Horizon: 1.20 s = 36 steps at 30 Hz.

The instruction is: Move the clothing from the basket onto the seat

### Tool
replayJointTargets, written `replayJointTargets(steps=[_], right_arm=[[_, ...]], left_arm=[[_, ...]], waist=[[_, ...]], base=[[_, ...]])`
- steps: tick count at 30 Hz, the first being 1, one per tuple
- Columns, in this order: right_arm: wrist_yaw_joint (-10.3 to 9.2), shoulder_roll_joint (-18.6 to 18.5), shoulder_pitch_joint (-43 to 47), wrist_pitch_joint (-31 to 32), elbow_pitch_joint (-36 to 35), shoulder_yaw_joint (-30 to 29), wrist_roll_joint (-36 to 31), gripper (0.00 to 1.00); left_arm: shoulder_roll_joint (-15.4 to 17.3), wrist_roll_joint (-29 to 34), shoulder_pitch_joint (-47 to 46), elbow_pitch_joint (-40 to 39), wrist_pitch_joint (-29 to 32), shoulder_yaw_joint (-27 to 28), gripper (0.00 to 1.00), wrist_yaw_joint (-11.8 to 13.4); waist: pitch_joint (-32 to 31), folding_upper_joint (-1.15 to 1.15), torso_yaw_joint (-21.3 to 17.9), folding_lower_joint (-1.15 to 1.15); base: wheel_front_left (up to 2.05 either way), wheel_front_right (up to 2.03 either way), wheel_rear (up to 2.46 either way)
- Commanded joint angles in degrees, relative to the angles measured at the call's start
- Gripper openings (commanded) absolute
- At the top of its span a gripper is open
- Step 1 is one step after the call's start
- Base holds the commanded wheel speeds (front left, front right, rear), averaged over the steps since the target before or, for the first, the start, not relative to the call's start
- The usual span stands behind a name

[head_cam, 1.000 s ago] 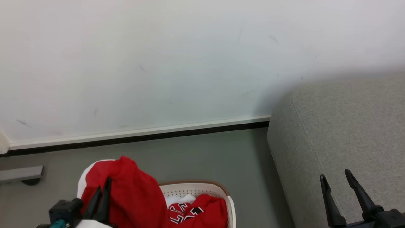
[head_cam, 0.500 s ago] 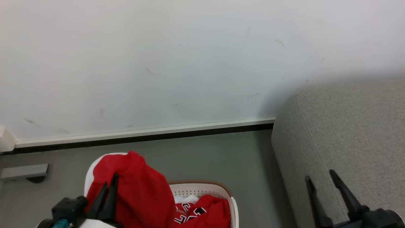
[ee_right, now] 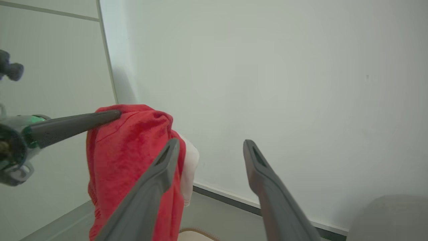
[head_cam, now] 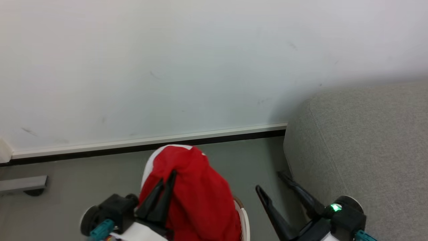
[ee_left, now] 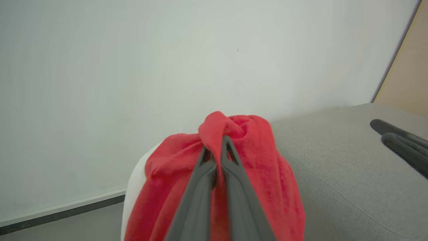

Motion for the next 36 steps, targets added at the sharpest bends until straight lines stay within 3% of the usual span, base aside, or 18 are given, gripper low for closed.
replayJointTargets(steps=[1,10,21,22,23,24,26,27,30,36], right_arm=[[-0.12,-1.2,-1.7,0.0,0.3,2.0,1.2,1.00],[-0.12,-3.6,-8.7,0.0,4.6,13.8,10.3,1.00],[-0.12,-5.0,-13.0,0.0,8.5,20.0,17.4,1.00],[-0.12,-5.2,-13.4,0.0,8.4,20.9,18.4,0.94],[-0.12,-5.4,-13.9,0.0,8.1,21.5,19.1,0.30],[-0.12,-5.7,-14.3,0.0,8.0,21.7,19.5,0.00],[-0.12,-5.8,-14.8,0.0,7.7,21.6,20.1,0.00],[-0.12,-5.8,-14.9,0.0,7.5,20.9,20.2,0.00],[-0.12,-5.8,-14.6,0.0,6.9,18.4,19.6,0.00],[-0.12,-6.9,-13.3,0.0,5.3,13.1,17.8,0.00]], left_arm=[[-0.2,0.4,-1.2,-0.1,0.1,-0.9,0.00,-0.6],[-2.2,0.6,-4.6,0.6,1.1,-9.7,0.00,-3.4],[-2.4,-1.5,-5.4,1.3,2.4,-14.9,0.00,-4.4],[-2.4,-1.8,-5.4,1.4,2.4,-15.3,0.00,-4.5],[-2.4,-1.9,-5.5,1.5,2.4,-15.5,0.00,-4.6],[-2.4,-2.1,-5.5,1.7,2.3,-15.6,0.00,-4.6],[-2.4,-2.2,-5.5,2.1,1.8,-15.8,0.00,-4.6],[-2.4,-2.2,-5.5,2.4,1.7,-15.7,0.07,-4.4],[-2.3,-2.2,-5.4,3.0,0.8,-15.1,1.00,-3.8],[-1.9,-1.0,-5.5,5.2,-1.4,-14.8,1.00,-2.9]], waist=[[0.0,0.00,-0.1,0.00],[0.1,0.00,-0.8,0.00],[0.2,0.00,-1.5,0.00],[0.2,0.00,-1.5,0.00],[0.3,0.00,-1.6,0.00],[0.3,0.00,-1.7,0.00],[0.4,0.00,-2.0,0.00],[0.5,0.00,-2.2,0.00],[0.8,0.00,-3.0,0.00],[1.9,0.00,-6.5,0.00]], base=[[0.00,0.00,0.00],[0.00,0.00,0.00],[0.00,0.00,0.00],[0.00,0.00,0.00],[0.00,0.00,0.00],[0.00,0.00,0.00],[0.00,0.00,0.00],[0.00,0.00,0.00],[0.00,0.00,0.00],[0.00,0.00,0.00]])
